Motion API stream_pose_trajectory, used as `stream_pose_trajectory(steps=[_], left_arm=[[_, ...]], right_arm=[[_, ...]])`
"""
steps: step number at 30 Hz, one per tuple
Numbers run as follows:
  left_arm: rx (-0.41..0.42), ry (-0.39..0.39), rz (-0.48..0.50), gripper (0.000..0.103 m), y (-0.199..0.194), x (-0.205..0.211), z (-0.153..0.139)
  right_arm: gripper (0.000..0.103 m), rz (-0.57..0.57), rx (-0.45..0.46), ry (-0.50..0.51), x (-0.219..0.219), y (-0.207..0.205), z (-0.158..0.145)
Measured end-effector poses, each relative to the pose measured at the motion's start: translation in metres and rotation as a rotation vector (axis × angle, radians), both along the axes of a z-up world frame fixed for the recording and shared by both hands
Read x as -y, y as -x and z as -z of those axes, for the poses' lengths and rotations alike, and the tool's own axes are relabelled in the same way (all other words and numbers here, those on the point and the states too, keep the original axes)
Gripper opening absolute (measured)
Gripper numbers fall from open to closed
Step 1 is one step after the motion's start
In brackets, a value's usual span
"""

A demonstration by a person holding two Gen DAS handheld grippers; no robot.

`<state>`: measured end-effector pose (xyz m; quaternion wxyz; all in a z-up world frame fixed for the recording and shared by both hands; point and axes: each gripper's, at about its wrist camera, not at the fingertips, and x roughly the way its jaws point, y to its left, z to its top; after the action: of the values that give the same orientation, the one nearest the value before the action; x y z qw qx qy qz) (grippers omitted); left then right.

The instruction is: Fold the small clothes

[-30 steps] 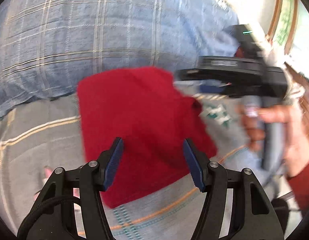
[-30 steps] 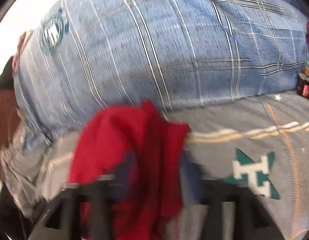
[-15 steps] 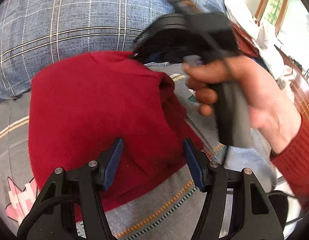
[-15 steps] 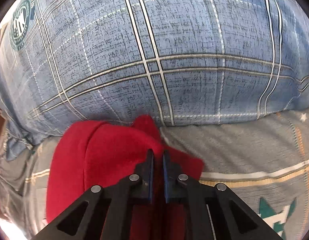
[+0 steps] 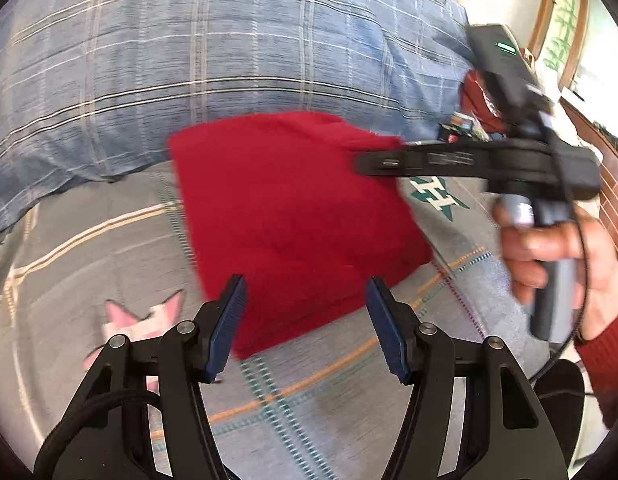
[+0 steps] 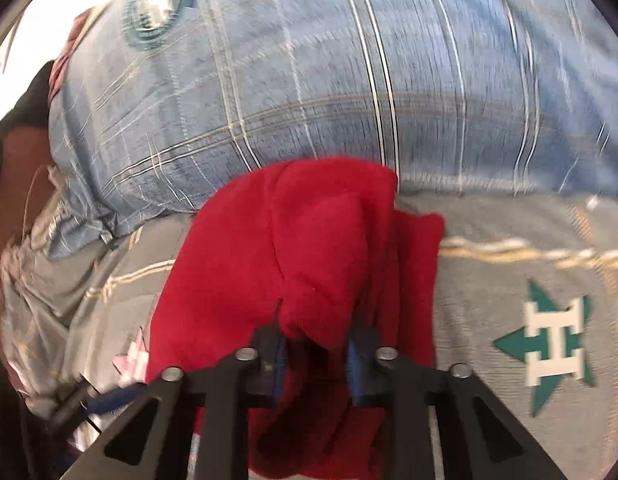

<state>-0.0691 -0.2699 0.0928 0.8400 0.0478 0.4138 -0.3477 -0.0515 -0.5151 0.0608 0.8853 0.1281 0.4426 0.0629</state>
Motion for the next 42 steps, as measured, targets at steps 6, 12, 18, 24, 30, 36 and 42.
stream_pose_trajectory(steps=[6, 12, 18, 24, 30, 36, 42], left_arm=[[-0.008, -0.017, -0.086, 0.062, -0.015, -0.005, 0.009], [0.013, -0.022, -0.112, 0.062, -0.021, -0.004, 0.007], [0.041, -0.046, -0.149, 0.062, -0.037, 0.006, 0.003], [-0.002, -0.088, -0.174, 0.062, -0.052, 0.013, 0.018], [0.007, -0.111, -0.166, 0.062, -0.055, 0.02, 0.022], [0.009, -0.121, -0.162, 0.062, -0.052, 0.017, 0.023], [0.008, -0.126, -0.172, 0.063, -0.049, 0.018, 0.026]], right_arm=[[0.016, 0.049, -0.066, 0.091, 0.007, 0.017, 0.023], [0.047, 0.121, -0.023, 0.068, 0.021, 0.036, -0.005], [0.048, 0.058, 0.117, 0.047, 0.002, 0.039, -0.036], [0.037, 0.033, 0.07, 0.17, -0.022, -0.008, -0.005], [0.037, 0.08, 0.01, 0.158, -0.003, -0.042, 0.028], [0.038, 0.086, 0.016, 0.11, 0.0, -0.013, -0.001], [0.039, 0.083, 0.022, 0.198, -0.009, 0.022, 0.009]])
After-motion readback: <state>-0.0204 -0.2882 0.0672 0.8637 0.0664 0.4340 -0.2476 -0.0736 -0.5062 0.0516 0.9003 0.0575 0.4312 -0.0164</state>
